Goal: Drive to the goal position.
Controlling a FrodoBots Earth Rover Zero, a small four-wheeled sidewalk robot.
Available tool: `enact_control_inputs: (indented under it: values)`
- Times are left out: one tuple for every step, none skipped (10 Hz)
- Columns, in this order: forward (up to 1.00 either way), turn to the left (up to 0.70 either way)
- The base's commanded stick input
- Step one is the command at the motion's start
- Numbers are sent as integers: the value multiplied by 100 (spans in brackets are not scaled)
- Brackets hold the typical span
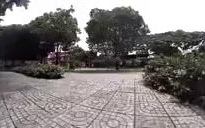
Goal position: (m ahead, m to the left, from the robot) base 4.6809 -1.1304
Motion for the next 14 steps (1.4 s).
enact_control_inputs:
  values:
    - [100,0]
    - [100,0]
    - [100,0]
    - [100,0]
    - [100,0]
    - [100,0]
    - [100,0]
    - [100,0]
    - [100,0]
    - [100,0]
    - [100,0]
    - [100,0]
    - [100,0]
    - [100,0]
